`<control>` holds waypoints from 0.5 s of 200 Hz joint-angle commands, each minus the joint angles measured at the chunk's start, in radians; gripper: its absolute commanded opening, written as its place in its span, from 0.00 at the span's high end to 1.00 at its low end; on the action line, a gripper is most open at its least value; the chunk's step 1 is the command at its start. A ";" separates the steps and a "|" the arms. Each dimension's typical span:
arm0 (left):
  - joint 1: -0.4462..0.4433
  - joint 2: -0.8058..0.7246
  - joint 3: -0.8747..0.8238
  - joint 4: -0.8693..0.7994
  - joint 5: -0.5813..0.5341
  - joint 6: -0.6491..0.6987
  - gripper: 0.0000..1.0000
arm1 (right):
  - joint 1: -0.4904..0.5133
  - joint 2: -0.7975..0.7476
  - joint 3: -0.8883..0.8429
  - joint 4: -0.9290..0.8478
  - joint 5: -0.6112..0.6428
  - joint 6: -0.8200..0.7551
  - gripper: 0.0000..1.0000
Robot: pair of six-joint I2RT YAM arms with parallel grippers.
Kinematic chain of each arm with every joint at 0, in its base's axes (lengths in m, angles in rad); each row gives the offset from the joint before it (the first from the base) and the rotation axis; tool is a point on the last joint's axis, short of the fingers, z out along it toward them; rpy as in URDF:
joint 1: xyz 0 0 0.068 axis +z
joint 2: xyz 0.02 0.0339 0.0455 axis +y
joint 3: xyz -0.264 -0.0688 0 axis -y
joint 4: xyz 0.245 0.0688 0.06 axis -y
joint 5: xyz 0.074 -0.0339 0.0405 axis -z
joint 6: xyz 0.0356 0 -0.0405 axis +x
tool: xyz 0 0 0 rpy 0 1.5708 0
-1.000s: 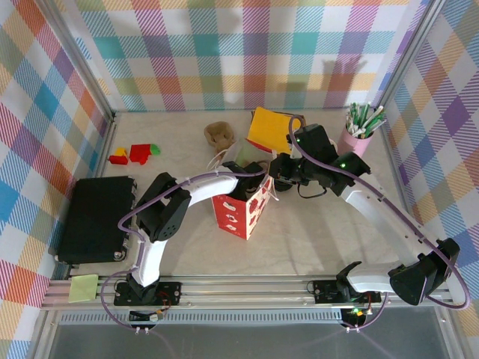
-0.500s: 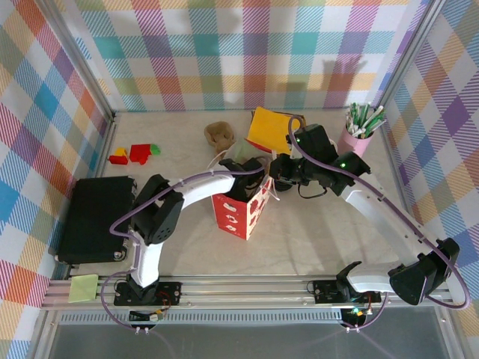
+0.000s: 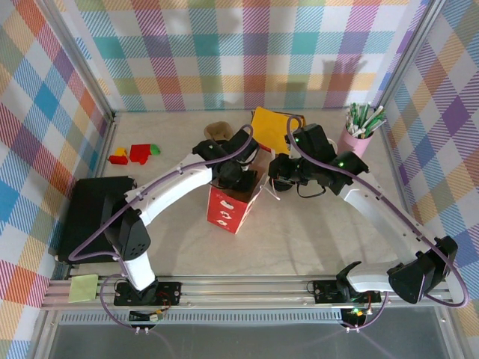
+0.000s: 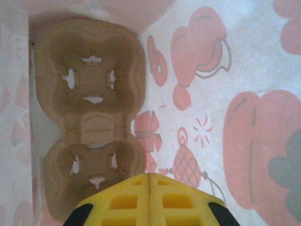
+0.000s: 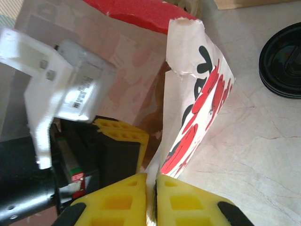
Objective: Pack the takeout coffee
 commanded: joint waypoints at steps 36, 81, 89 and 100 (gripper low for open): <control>-0.004 -0.055 0.106 -0.061 -0.028 -0.037 0.96 | 0.004 0.015 0.008 0.040 -0.036 -0.002 0.87; -0.003 -0.122 0.162 -0.072 -0.050 -0.059 0.92 | 0.004 0.046 0.045 0.031 -0.054 -0.014 0.87; -0.003 -0.142 0.175 -0.078 -0.064 -0.060 0.90 | 0.004 0.053 0.051 0.028 -0.062 -0.016 0.87; -0.002 -0.169 0.195 -0.087 -0.084 -0.057 0.87 | 0.004 0.062 0.058 0.027 -0.075 -0.020 0.86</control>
